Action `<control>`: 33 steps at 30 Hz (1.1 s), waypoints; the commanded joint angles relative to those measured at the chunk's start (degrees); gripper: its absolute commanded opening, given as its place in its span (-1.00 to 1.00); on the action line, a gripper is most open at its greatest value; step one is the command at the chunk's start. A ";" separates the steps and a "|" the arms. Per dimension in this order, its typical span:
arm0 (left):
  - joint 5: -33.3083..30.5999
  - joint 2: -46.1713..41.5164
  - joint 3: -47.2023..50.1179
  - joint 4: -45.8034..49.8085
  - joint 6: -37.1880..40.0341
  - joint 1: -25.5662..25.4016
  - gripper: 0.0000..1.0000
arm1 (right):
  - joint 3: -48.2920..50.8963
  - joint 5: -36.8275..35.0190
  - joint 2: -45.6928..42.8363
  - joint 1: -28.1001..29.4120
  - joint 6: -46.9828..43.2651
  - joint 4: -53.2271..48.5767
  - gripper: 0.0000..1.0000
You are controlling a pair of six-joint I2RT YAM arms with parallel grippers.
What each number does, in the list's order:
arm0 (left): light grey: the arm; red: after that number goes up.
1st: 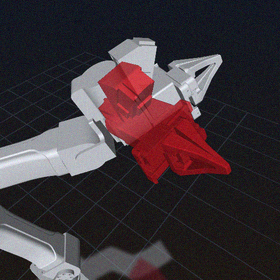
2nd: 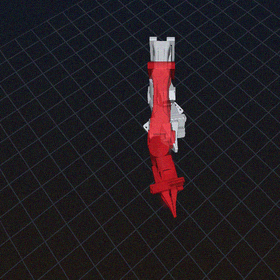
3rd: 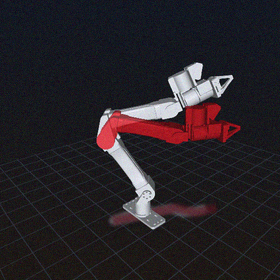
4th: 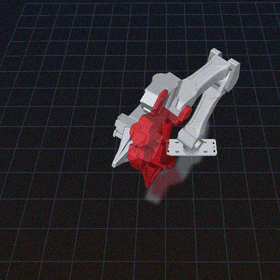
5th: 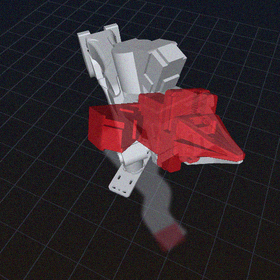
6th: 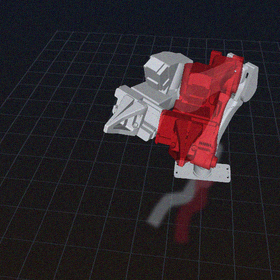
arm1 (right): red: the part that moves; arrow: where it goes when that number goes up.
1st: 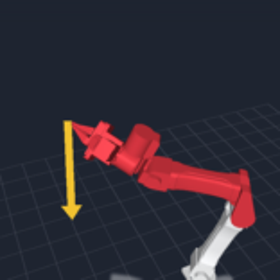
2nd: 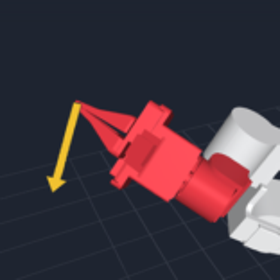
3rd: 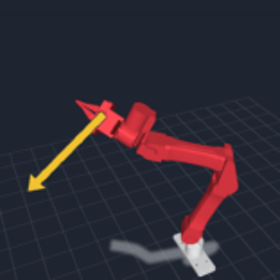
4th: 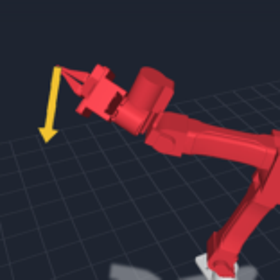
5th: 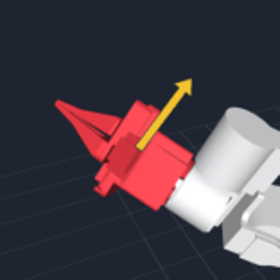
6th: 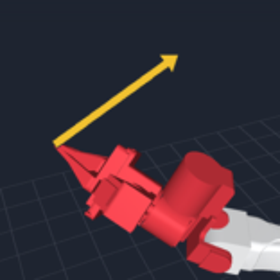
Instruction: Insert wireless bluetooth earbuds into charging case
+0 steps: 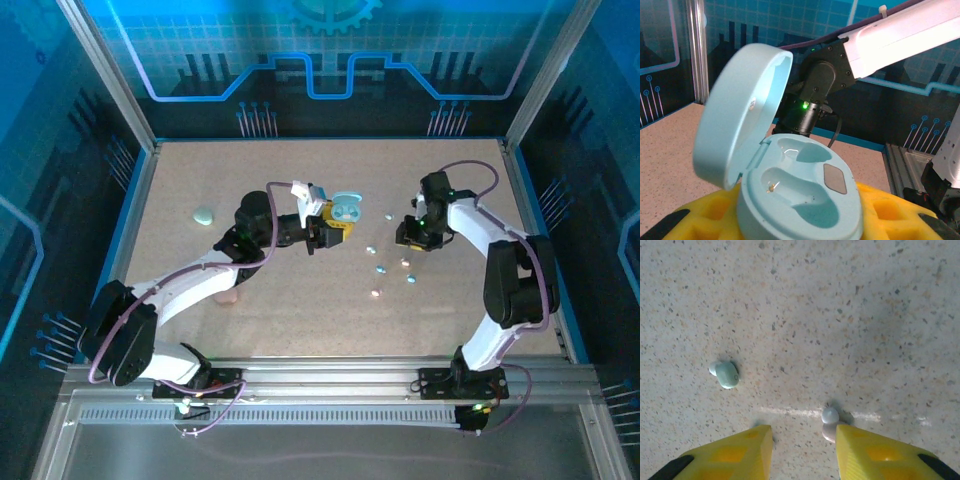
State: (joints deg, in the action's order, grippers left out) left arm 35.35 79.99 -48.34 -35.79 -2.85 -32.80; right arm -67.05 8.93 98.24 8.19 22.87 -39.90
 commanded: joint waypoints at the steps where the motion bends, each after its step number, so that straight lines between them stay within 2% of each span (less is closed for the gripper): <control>1: 0.41 -2.31 0.59 1.13 1.43 0.33 -0.32 | -0.39 -1.46 0.91 -0.27 0.91 -2.51 -0.21; 11: 0.88 -1.21 0.00 1.34 1.92 0.34 -0.32 | 15.38 -0.04 -15.44 1.84 15.10 3.15 -0.24; 17: 1.56 -0.38 -0.27 0.09 1.02 0.30 -0.31 | 16.33 3.10 -14.45 4.64 15.69 2.61 -0.27; 33: 1.56 -1.65 -0.13 1.07 1.27 0.28 -0.31 | 21.66 -2.15 -10.44 5.38 17.64 4.89 -0.15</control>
State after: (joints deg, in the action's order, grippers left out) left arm 35.79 79.07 -48.27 -34.13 -2.46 -32.80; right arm -46.28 9.19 87.57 13.19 39.64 -35.33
